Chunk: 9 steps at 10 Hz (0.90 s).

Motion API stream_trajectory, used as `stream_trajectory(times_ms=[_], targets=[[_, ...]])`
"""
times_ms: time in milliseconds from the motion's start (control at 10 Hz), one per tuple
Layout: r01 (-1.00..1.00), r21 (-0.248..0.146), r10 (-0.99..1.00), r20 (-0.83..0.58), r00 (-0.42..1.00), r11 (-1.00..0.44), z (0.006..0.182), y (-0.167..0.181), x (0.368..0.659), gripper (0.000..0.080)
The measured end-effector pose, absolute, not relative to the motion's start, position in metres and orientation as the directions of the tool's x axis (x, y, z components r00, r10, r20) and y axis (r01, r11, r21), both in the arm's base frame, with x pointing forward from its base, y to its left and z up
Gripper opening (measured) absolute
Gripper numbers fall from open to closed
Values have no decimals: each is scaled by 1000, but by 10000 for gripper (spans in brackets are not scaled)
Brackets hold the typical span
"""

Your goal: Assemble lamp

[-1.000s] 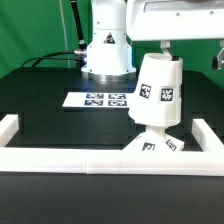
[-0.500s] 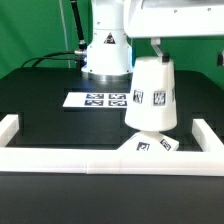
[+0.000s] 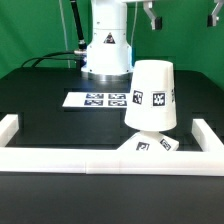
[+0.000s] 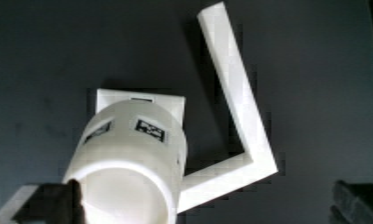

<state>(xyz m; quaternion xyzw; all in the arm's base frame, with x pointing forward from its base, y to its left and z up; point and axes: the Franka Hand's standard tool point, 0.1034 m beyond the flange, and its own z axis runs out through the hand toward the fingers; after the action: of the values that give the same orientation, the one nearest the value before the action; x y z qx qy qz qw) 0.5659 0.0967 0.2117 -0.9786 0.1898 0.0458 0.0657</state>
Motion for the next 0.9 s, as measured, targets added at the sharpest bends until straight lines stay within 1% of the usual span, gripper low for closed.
stream_trajectory(times_ms=[500,600,800,900], targets=[[-376,-106,-365,-110,924,-920,210,97,565,698],[-400,-106,-389,-106,915,-910,208,99,564,698],[-509,-96,-500,-103,860,-856,195,111,548,698],[-555,-104,-547,-98,831,-825,190,116,545,698]])
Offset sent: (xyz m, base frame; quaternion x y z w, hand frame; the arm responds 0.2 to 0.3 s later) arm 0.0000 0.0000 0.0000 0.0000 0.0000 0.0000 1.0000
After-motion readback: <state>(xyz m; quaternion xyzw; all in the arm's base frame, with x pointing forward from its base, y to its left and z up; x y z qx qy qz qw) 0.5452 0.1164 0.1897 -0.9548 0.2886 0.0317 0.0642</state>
